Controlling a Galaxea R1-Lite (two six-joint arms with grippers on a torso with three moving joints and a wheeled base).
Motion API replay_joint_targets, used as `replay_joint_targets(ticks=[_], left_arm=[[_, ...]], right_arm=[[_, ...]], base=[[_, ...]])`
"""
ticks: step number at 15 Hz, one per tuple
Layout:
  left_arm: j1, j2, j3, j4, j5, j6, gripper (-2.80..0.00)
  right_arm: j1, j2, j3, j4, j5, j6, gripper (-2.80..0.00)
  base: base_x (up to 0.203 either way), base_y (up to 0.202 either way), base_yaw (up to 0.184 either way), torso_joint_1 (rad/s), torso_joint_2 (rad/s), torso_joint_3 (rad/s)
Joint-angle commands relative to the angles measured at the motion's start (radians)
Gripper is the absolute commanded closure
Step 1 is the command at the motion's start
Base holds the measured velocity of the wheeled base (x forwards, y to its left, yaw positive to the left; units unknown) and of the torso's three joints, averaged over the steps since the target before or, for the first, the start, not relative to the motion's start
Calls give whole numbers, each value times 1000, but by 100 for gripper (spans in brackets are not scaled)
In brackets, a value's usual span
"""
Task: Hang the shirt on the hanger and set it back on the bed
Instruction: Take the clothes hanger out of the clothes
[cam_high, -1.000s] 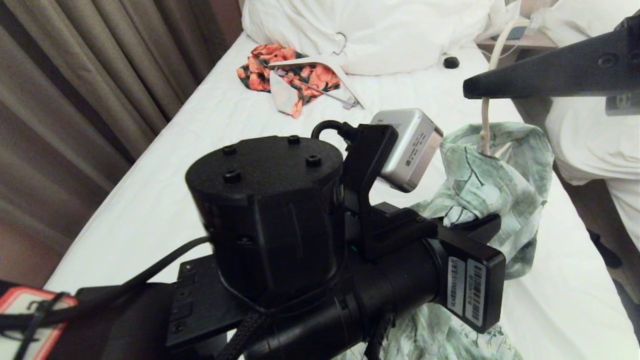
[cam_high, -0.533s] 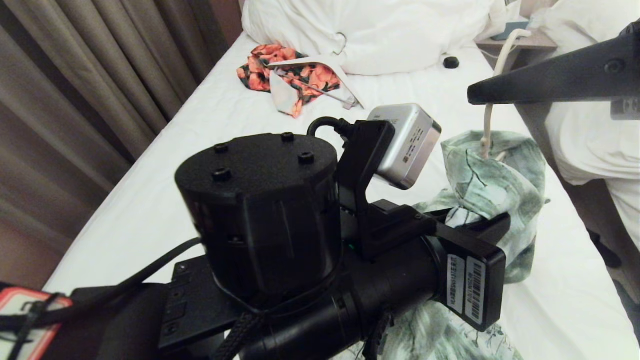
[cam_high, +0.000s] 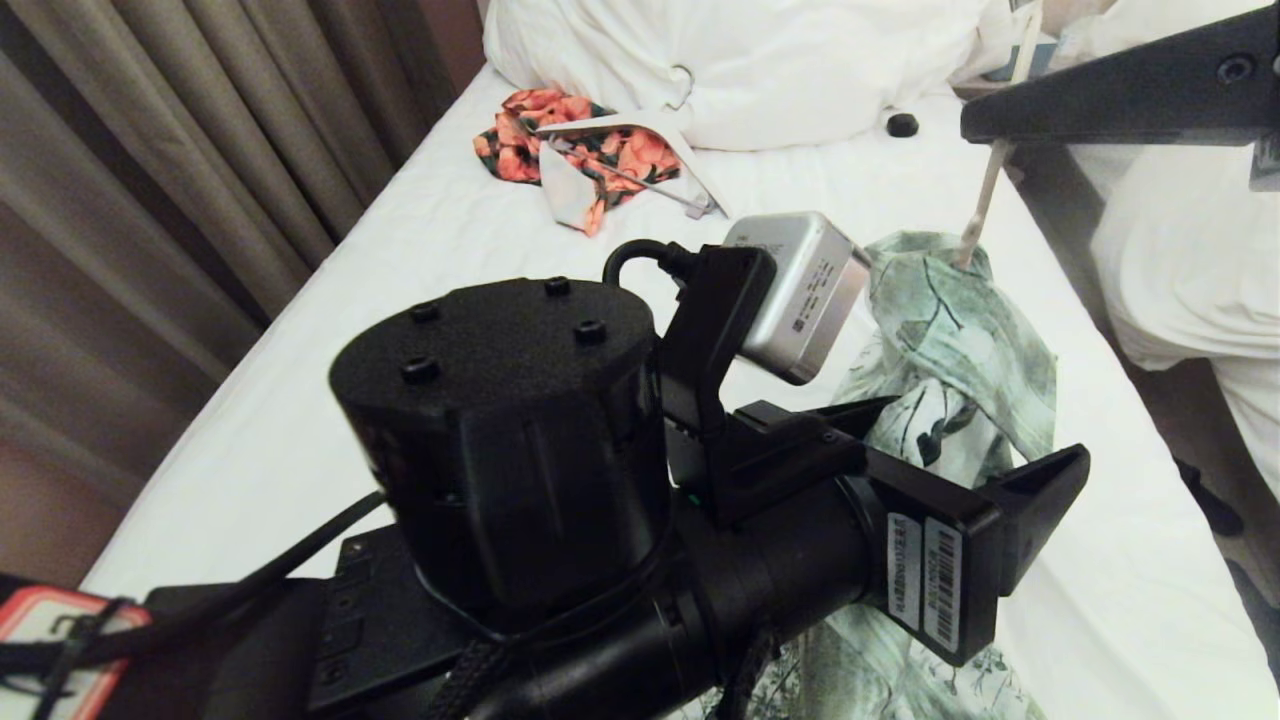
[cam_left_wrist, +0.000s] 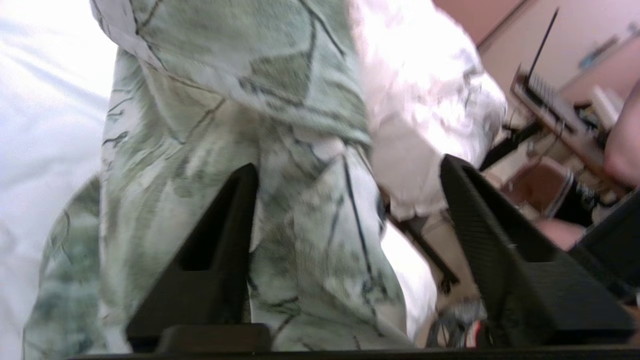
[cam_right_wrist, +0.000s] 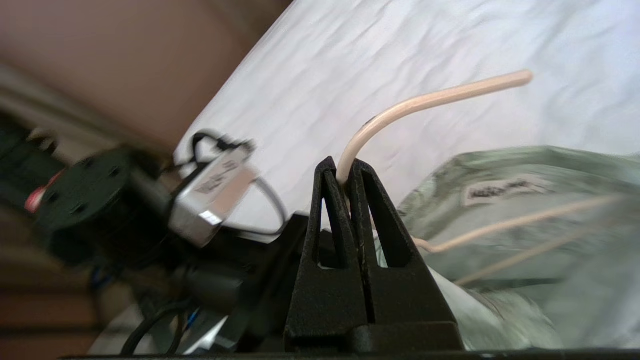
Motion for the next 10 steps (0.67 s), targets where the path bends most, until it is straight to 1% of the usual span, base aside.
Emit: replay_joint_targets(ticks=[1, 2, 4, 6, 10], left_arm=[[1, -5, 20, -42, 0, 3, -280], [2, -8, 23, -49, 0, 5, -280], [13, -30, 21, -49, -3, 5, -280], [19, -82, 21, -40, -15, 6, -280], [72, -171, 15, 7, -27, 9, -280]], right_arm=[[0, -2, 2, -7, -25, 0, 0], [0, -2, 2, -12, -40, 0, 0], [0, -5, 1, -25, -43, -1, 0], [0, -5, 0, -39, -55, -3, 0], [0, -5, -2, -82, -114, -29, 0]], base=[[0, 0, 0, 0, 0, 0], [0, 0, 0, 0, 0, 0], [0, 0, 0, 0, 0, 0], [0, 0, 0, 0, 0, 0], [0, 0, 0, 0, 0, 0]])
